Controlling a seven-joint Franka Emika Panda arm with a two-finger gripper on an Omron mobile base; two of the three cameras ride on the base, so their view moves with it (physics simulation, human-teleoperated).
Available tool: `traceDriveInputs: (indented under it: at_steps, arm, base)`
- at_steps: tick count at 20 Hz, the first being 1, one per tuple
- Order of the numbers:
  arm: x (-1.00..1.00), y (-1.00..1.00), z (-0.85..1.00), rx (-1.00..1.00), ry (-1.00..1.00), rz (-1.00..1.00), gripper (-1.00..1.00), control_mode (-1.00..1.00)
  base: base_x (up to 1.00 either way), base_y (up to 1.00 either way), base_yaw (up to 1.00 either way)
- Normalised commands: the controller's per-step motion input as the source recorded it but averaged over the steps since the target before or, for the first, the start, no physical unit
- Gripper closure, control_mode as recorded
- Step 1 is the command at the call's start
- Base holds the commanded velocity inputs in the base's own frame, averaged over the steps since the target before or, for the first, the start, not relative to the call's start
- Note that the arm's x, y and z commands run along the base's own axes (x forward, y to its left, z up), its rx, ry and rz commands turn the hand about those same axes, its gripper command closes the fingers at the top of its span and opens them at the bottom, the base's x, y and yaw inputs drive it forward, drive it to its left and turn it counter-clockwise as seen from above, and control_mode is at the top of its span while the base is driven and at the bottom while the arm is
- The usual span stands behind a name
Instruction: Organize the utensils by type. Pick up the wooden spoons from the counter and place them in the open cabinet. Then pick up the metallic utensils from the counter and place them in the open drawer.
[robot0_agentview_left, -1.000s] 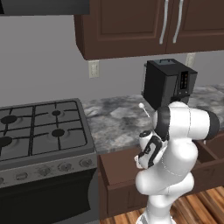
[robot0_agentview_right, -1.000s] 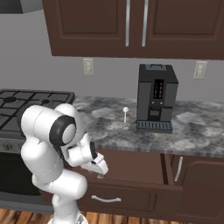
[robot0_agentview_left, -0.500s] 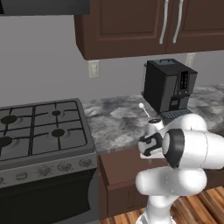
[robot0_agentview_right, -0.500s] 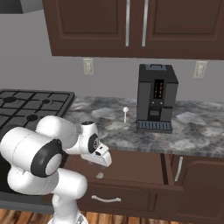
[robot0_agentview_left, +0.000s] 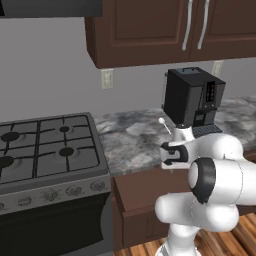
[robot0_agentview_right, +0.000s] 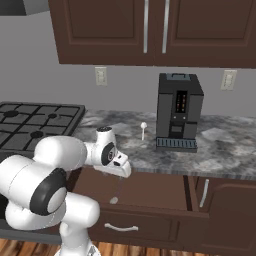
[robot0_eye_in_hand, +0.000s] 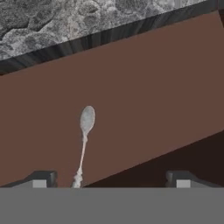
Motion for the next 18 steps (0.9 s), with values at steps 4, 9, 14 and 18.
traceDriveInputs:
  at_steps: [4, 9, 14, 18]
  arm:
    - [0.29, -0.03, 0.52, 0.00, -0.03, 0.14, -1.00, -1.00]
    - [0.48, -0.16, 0.38, 0.00, -0.03, 0.16, -1.00, -1.00]
    - [0.72, -0.10, 0.23, 0.00, 0.00, 0.11, -1.00, -1.00]
    - [0.85, 0.00, 0.03, 0.00, 0.00, 0.02, -1.00, -1.00]
  base:
    - [0.00, 0.00, 0.00]
    - [0.00, 0.00, 0.00]
    - [0.00, 0.00, 0.00]
    - [0.00, 0.00, 0.00]
